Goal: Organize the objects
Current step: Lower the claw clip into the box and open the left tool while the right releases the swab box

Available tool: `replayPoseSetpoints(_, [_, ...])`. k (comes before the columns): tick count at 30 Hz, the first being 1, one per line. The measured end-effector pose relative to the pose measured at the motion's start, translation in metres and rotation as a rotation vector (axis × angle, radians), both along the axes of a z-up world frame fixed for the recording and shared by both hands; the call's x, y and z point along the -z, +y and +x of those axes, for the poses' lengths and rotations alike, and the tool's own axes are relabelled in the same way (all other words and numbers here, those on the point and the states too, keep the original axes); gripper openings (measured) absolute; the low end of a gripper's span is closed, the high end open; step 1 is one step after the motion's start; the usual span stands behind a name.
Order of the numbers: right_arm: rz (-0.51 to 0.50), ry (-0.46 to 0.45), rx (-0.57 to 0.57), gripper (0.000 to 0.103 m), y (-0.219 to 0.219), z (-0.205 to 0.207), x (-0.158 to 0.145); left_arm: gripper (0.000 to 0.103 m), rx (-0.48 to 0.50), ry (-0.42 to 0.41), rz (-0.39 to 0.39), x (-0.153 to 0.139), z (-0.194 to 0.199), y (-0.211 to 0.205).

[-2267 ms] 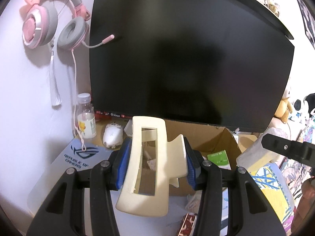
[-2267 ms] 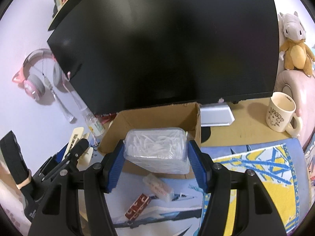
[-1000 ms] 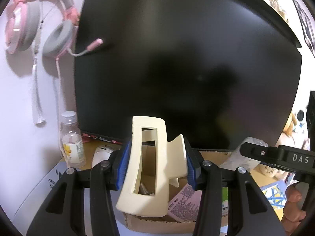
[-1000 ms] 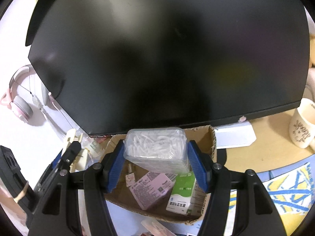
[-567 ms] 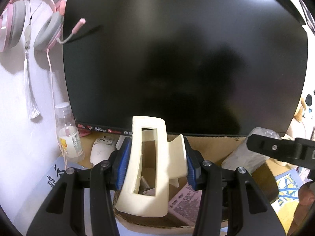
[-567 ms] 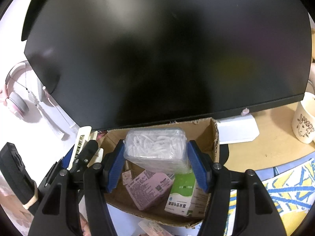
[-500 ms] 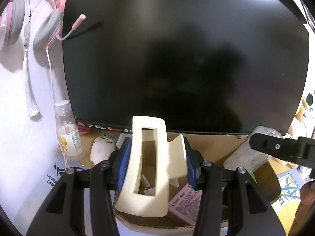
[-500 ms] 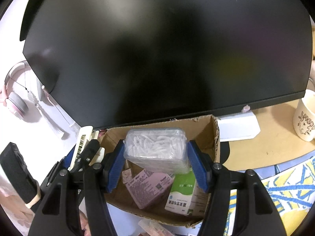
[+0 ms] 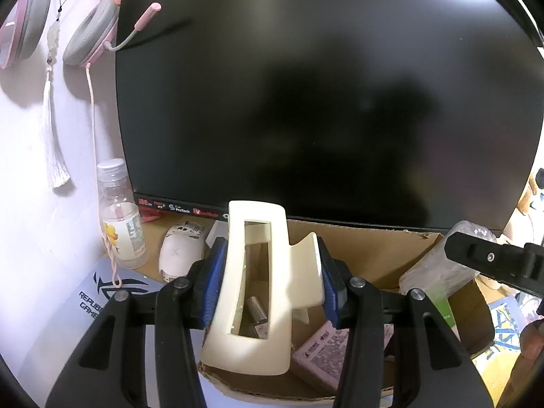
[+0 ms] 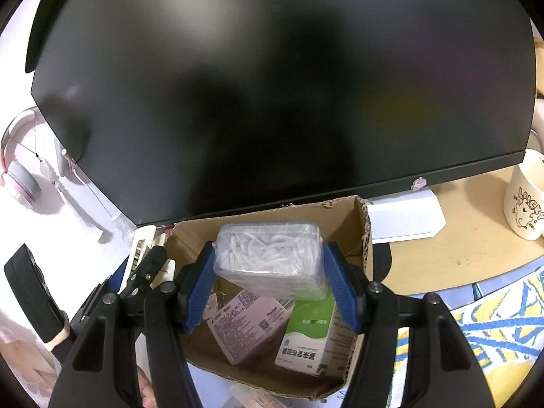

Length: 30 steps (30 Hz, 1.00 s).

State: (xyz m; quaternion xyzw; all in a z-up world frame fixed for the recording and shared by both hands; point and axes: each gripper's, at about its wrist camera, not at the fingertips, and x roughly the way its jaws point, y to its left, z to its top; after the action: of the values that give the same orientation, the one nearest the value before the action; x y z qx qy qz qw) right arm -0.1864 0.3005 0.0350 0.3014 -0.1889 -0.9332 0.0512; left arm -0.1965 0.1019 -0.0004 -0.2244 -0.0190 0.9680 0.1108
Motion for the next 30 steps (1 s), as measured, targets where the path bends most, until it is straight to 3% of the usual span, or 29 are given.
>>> replayPoseSetpoints(20, [-0.067, -0.043, -0.061, 0.068, -0.012, -0.005, 0.010, 0.049, -0.019, -0.012, -0.026, -0.002, 0.003, -0.001])
replayPoseSetpoints(22, [-0.075, -0.041, -0.071, 0.068, -0.013, -0.005, 0.010, 0.064, -0.016, -0.011, -0.030, -0.002, 0.004, 0.000])
replayPoseSetpoints(27, [-0.036, -0.038, -0.099, 0.068, -0.018, -0.006, 0.013, 0.070, -0.036, -0.012, -0.048, -0.010, 0.012, -0.007])
replayPoseSetpoints(30, [-0.037, -0.041, -0.100, 0.068, -0.019, -0.006, 0.013, 0.083, -0.049, -0.019, -0.038, -0.015, 0.016, -0.015])
